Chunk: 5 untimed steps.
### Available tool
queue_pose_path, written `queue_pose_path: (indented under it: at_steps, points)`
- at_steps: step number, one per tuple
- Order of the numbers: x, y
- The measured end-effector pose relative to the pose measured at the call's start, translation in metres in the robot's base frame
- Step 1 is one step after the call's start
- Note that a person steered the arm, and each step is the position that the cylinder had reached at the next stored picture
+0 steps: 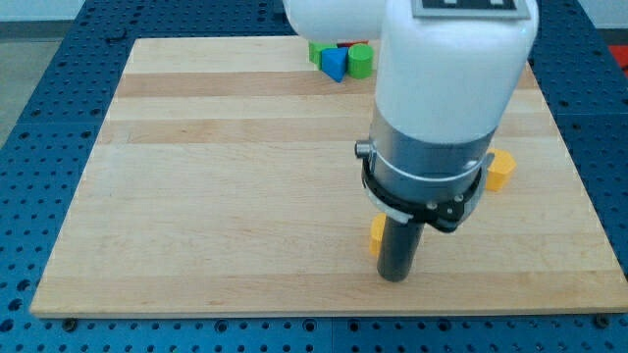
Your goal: Slide the yellow heart to the blue cube
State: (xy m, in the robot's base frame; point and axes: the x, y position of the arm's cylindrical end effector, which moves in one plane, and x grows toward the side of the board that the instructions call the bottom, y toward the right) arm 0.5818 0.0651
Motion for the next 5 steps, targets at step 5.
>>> queue_pose_path:
  at_steps: [5]
  points:
    - [-0.01, -0.003]
